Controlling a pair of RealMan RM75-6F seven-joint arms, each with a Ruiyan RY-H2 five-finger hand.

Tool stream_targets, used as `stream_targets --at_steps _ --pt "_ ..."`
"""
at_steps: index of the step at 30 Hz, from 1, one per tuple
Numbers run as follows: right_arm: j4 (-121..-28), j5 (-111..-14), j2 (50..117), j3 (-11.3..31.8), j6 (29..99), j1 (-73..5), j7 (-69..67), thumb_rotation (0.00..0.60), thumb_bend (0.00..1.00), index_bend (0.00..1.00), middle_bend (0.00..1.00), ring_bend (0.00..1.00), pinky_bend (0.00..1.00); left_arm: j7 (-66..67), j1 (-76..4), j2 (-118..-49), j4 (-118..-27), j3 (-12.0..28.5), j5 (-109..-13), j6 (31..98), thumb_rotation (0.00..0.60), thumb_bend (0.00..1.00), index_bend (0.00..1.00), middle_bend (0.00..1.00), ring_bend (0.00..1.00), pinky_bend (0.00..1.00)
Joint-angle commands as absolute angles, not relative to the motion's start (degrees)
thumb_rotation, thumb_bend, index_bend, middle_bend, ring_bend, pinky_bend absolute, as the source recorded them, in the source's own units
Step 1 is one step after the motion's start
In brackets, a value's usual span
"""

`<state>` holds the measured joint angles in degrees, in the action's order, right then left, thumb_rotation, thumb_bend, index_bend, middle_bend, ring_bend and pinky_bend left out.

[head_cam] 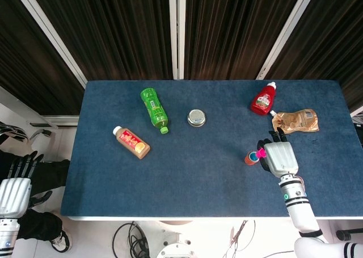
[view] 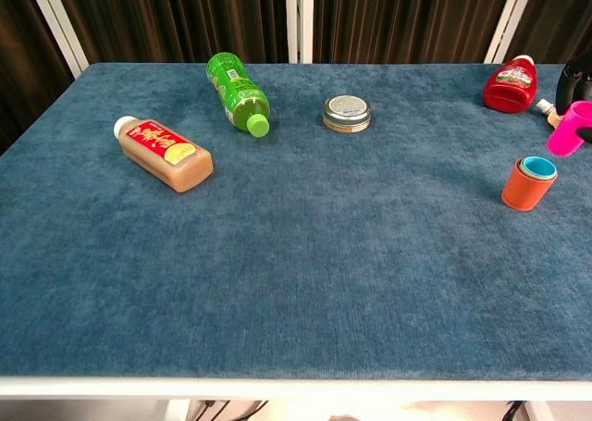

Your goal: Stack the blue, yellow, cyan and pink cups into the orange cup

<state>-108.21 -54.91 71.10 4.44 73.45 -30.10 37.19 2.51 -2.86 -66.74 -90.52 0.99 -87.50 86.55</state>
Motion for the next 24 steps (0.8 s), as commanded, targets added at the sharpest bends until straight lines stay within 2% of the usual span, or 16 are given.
stream_targets --at_steps 1,24 --pt "-107.21 -54.90 71.54 4.02 72.57 -29.74 36.37 0.600 0.35 0.51 0.47 0.13 0.00 2.76 -3.07 -66.79 -90.71 1.12 -87.52 86.41 0.600 0.16 0.06 0.00 0.00 0.00" --pt "-102.41 -54.96 75.02 5.38 69.78 -30.03 34.44 0.600 0.35 0.51 0.47 0.13 0.00 2.50 -3.22 -66.47 -90.64 1.25 -86.91 86.20 0.600 0.16 0.06 0.00 0.00 0.00"
